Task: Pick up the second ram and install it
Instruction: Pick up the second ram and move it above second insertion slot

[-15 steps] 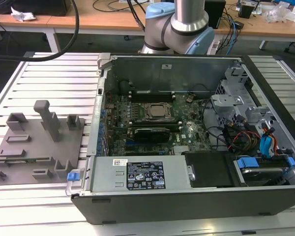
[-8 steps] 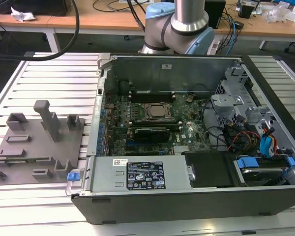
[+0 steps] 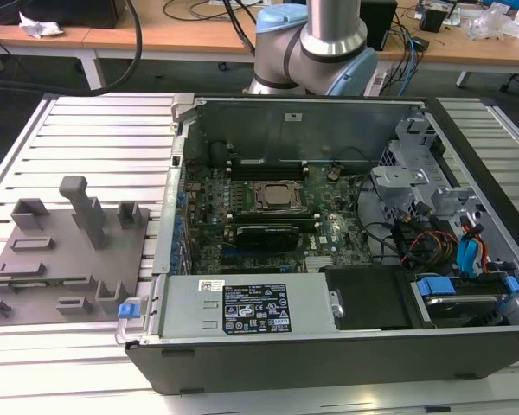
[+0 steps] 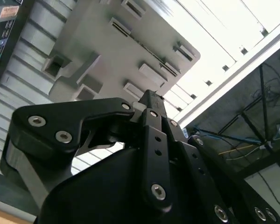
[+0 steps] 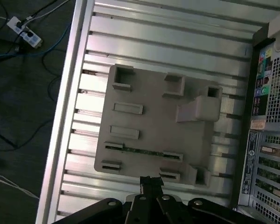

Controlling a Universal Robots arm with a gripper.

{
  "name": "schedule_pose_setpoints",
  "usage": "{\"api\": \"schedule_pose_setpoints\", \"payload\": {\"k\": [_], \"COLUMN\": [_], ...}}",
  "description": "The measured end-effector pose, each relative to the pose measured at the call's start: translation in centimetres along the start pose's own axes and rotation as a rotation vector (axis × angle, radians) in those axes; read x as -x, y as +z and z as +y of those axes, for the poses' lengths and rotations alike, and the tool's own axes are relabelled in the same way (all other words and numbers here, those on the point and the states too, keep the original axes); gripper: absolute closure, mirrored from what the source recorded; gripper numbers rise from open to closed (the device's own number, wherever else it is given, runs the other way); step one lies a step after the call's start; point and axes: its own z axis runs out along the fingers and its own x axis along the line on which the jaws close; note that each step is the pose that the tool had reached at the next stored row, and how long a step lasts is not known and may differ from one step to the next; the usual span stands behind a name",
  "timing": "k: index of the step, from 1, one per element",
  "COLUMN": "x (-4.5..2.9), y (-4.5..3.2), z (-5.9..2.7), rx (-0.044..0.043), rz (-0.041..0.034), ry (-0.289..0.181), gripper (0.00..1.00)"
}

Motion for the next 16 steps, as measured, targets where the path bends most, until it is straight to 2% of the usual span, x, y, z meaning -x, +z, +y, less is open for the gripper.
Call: {"api": "schedule_pose_setpoints", "payload": {"k": [4, 6, 8, 16], "x": [0.00, 0.00, 0.00, 0.00], "y": [0.00, 0.00, -0.01, -0.01], "z": [0.00, 0.00, 0.00, 0.00], "rx": [0.0033, 0.0040, 0.0053, 0.0080], "rz": [0.0064, 0.0077, 0.0104, 0.0155], "ry": [-0.142, -0.169, -0.228, -0.342], "gripper": [0.89, 0.89, 0.89, 0.89]}}
